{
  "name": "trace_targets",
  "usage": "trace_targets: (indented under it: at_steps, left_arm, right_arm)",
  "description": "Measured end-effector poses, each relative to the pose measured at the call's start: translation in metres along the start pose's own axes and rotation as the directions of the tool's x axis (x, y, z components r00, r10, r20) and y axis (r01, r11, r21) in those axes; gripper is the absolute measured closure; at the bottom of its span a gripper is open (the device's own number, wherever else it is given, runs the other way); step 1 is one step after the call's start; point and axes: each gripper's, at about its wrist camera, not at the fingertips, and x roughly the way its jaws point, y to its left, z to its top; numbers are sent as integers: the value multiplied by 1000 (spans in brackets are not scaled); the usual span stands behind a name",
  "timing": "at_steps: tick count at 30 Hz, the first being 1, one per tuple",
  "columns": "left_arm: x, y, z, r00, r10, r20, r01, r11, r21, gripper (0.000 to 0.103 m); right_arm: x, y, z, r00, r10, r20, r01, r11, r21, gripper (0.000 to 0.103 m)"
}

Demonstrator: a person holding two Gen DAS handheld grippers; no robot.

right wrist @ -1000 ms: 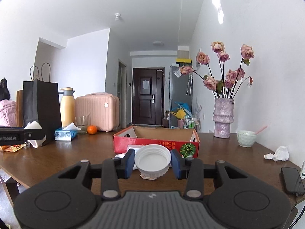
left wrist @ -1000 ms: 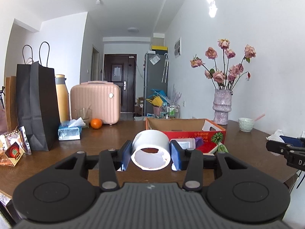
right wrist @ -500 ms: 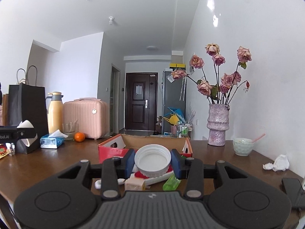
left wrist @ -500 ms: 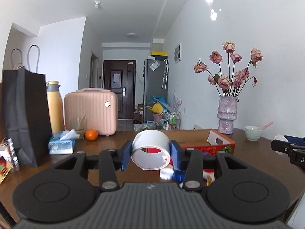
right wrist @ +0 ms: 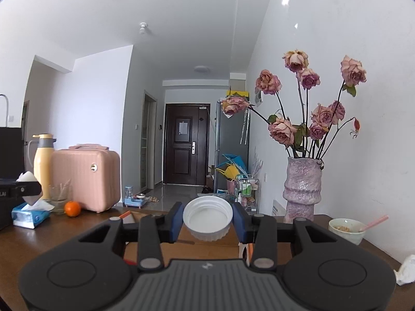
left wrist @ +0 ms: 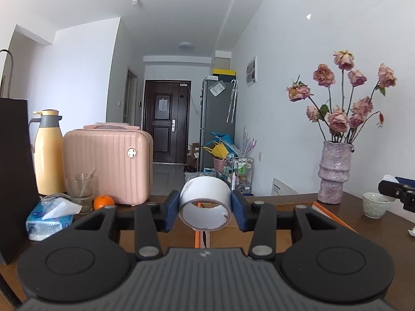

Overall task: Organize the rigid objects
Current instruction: 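Carry both items into the red box and open both tools, then lift both tools out of the box and back toward the items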

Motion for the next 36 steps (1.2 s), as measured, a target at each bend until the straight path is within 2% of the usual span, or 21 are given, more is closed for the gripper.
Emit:
trace_targets:
  at_steps: [4,7,9,10,11,13,15,17,20,21,22,23,24,26,28,29,31,36]
  left_arm:
    - [54,-6,0,999,-4,-47,5,999,37,59]
    - [103,-9,7,995,-51,-86,53,998,26,59]
    - [146,-10,10,981,-75,-182,79,997,15,59]
    - [168,-12,11,965,-97,-244,107,994,30,59]
    - [190,-14,11,948,-121,-294,138,990,36,59]
    - [233,-22,6,915,-132,-381,172,982,73,58]
    - [271,-31,-3,877,-77,-474,158,978,133,58]
    - [304,-40,-14,822,-50,-568,196,961,198,58]
    - [338,-45,-33,738,11,-675,199,952,234,50]
    - [342,-46,-35,721,7,-693,209,951,226,47]
    - [343,-47,-34,713,-1,-701,217,951,220,42]
    - [342,-46,-32,715,-9,-699,219,952,212,32]
    - [339,-45,-30,723,-11,-690,216,953,211,27]
    - [335,-45,-25,729,-10,-685,212,954,212,27]
    - [331,-43,-17,719,-7,-695,204,958,202,24]
    - [326,-42,-10,720,-7,-694,198,960,196,24]
    - [314,-40,7,736,-2,-677,184,963,197,22]
    - [272,-31,52,777,-2,-630,156,969,190,17]
  right_arm:
    - [45,-11,4,1000,-21,16,21,1000,10,63]
    - [83,-20,9,999,-29,13,29,1000,2,63]
    - [115,-29,14,999,-19,-34,19,1000,5,63]
    - [136,-34,17,996,0,-90,1,1000,10,63]
    - [162,-38,19,983,37,-179,-35,999,13,63]
    - [210,-46,17,944,79,-321,-61,996,65,63]
    - [254,-47,8,898,67,-435,-55,998,38,63]
    - [291,-43,-6,846,44,-531,-56,998,-7,63]
    - [332,-36,-26,768,18,-640,-53,998,-36,62]
    - [341,-35,-30,747,15,-664,-52,998,-35,51]
    - [347,-33,-31,729,15,-685,-50,998,-31,43]
    - [352,-32,-31,715,19,-699,-52,998,-27,27]
    - [353,-30,-29,716,23,-698,-56,998,-23,20]
    - [351,-25,-25,718,21,-696,-60,998,-32,20]
    - [346,-23,-18,709,15,-705,-68,997,-47,20]
    - [343,-21,-14,707,13,-707,-73,996,-55,20]
    - [334,-16,-1,703,3,-711,-81,994,-76,20]
    - [296,-10,35,717,5,-697,-81,994,-77,16]
